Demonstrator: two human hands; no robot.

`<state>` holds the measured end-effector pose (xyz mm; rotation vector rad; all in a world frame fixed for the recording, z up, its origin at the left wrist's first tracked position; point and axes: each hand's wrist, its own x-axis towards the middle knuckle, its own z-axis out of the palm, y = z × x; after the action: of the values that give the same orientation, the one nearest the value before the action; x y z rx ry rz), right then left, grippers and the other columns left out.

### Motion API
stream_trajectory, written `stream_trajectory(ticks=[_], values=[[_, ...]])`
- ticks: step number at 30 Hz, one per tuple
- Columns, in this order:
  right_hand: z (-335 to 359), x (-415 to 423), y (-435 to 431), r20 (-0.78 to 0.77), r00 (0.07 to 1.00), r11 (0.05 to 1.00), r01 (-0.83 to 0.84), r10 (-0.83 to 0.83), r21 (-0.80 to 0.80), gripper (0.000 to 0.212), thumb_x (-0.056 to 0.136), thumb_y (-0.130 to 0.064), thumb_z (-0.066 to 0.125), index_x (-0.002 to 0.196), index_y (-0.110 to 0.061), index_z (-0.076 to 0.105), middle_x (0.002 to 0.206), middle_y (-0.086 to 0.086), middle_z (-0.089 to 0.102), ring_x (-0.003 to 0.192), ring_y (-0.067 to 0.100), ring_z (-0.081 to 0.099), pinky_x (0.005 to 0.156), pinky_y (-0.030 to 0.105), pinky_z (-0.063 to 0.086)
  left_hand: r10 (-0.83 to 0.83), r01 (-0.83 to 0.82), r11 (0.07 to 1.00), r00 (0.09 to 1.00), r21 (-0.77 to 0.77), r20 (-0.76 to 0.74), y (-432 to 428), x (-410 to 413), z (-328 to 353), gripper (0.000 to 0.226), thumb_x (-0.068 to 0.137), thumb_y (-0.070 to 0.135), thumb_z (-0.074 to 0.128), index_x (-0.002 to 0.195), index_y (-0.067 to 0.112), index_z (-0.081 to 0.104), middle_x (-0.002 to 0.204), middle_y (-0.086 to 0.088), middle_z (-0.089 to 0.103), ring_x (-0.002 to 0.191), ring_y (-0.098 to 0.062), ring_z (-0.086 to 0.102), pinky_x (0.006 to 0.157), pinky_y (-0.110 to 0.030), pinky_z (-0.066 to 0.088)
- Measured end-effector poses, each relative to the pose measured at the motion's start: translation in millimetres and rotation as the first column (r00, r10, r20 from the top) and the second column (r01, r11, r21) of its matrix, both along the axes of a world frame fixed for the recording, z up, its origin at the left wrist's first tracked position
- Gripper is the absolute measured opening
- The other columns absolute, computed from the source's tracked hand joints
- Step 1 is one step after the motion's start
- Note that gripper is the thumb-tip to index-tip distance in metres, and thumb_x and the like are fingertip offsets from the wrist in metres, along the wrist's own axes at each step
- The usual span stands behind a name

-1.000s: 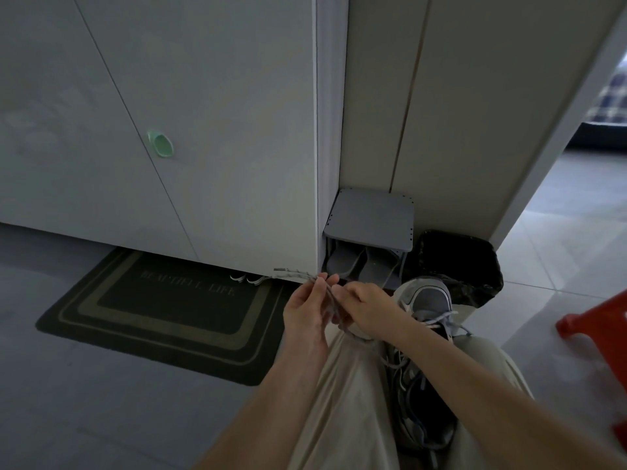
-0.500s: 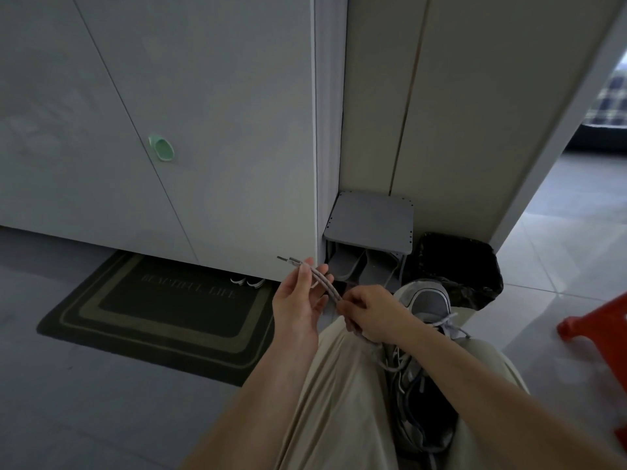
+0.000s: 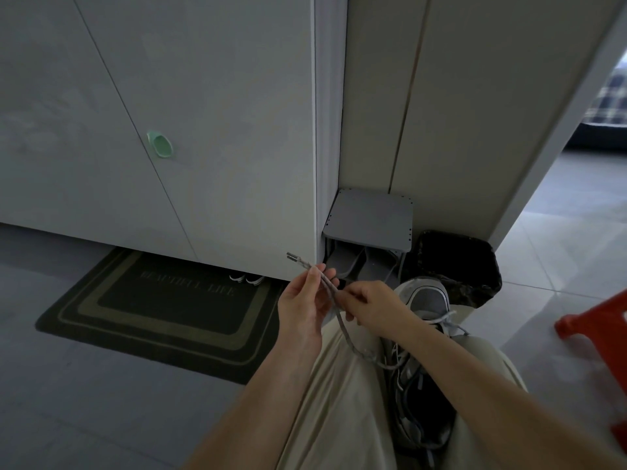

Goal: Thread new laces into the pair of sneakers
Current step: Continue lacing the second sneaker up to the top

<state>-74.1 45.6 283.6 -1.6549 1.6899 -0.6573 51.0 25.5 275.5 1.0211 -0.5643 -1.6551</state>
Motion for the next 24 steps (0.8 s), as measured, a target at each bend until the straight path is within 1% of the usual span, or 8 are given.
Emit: stream_trajectory(ticks=[3, 5, 8, 10, 12, 15, 20, 24], values=[[4, 6, 4, -0.121, 0.987, 0.992, -0.096, 0.106, 0.085, 0.028, 0.081, -0.048, 0.065, 0.071, -0.027, 0.050, 0.069, -0.010, 0.054, 0.059, 0.005, 0.049, 0.055, 0.017, 0.038, 0.031, -0.029, 0.999, 0.997, 0.028, -0.065, -5, 5, 5, 0.015, 0.093, 0.015, 0.056, 0.101, 0.007, 0.066, 0.091, -0.008, 0.072, 0.086, -0.021, 0.069, 0.080, -0.035, 0.055], [1, 7, 7, -0.258, 0.950, 0.983, -0.152, 0.175, 0.106, 0.024, 0.079, -0.044, 0.067, 0.076, -0.031, 0.047, 0.076, -0.013, 0.053, 0.069, 0.005, 0.052, 0.063, 0.020, 0.039, 0.073, -0.068, 0.997, 0.988, 0.044, -0.139, -14, 17, 9, 0.014, 0.095, 0.018, 0.053, 0.096, 0.009, 0.064, 0.083, -0.005, 0.070, 0.078, -0.018, 0.069, 0.077, -0.036, 0.055], [-3, -5, 12, -0.479, 0.859, 0.983, -0.180, 0.180, 0.046, 0.015, 0.082, -0.045, 0.058, 0.090, -0.035, 0.050, 0.084, -0.015, 0.055, 0.084, 0.010, 0.056, 0.088, 0.030, 0.039, 0.191, -0.179, 0.981, 0.951, 0.073, -0.241, -37, 47, 13, 0.016, 0.097, 0.020, 0.047, 0.087, 0.015, 0.058, 0.065, 0.003, 0.056, 0.050, -0.008, 0.054, 0.058, -0.026, 0.051], [-4, -24, 16, -0.552, 0.822, 0.988, -0.156, 0.139, 0.016, 0.015, 0.084, -0.050, 0.054, 0.089, -0.036, 0.053, 0.084, -0.016, 0.056, 0.088, 0.009, 0.055, 0.093, 0.031, 0.033, 0.249, -0.244, 0.969, 0.947, 0.049, -0.201, -53, 70, 12, 0.017, 0.098, 0.021, 0.045, 0.086, 0.016, 0.056, 0.064, 0.005, 0.051, 0.043, -0.004, 0.042, 0.042, -0.016, 0.038], [-9, -50, 21, -0.626, 0.778, 0.991, -0.113, 0.044, -0.070, 0.013, 0.085, -0.045, 0.053, 0.090, -0.036, 0.061, 0.094, -0.018, 0.061, 0.099, 0.007, 0.055, 0.092, 0.030, 0.030, 0.275, -0.278, 0.961, 0.952, 0.000, -0.135, -66, 92, 10, 0.019, 0.099, 0.024, 0.043, 0.086, 0.018, 0.057, 0.063, 0.007, 0.052, 0.043, -0.003, 0.038, 0.038, -0.014, 0.030], [-14, -87, 29, -0.607, 0.785, 0.981, -0.002, -0.120, -0.196, 0.012, 0.085, -0.038, 0.055, 0.090, -0.036, 0.066, 0.100, -0.021, 0.060, 0.104, 0.003, 0.053, 0.088, 0.029, 0.029, 0.328, -0.332, 0.943, 0.941, -0.036, -0.088, -78, 119, 7, 0.019, 0.099, 0.026, 0.043, 0.089, 0.020, 0.057, 0.065, 0.008, 0.053, 0.045, -0.003, 0.037, 0.039, -0.016, 0.027], [-11, -133, 38, -0.580, 0.758, 0.951, 0.189, -0.299, -0.243, 0.012, 0.088, -0.036, 0.056, 0.087, -0.030, 0.066, 0.086, -0.012, 0.056, 0.089, 0.013, 0.057, 0.082, 0.030, 0.030, 0.412, -0.411, 0.911, 0.910, 0.024, -0.051, -92, 149, 0, 0.016, 0.098, 0.027, 0.043, 0.091, 0.022, 0.056, 0.064, 0.010, 0.052, 0.045, -0.002, 0.035, 0.040, -0.016, 0.024], [-17, -155, 50, -0.446, 0.794, 0.910, 0.339, -0.413, -0.239, 0.021, 0.080, -0.042, 0.068, 0.092, -0.032, 0.054, 0.085, -0.012, 0.055, 0.076, 0.011, 0.053, 0.075, 0.029, 0.033, 0.456, -0.453, 0.888, 0.890, 0.076, -0.027, -92, 155, -3, 0.013, 0.096, 0.026, 0.047, 0.091, 0.022, 0.058, 0.064, 0.011, 0.053, 0.043, -0.002, 0.034, 0.041, -0.015, 0.024]])
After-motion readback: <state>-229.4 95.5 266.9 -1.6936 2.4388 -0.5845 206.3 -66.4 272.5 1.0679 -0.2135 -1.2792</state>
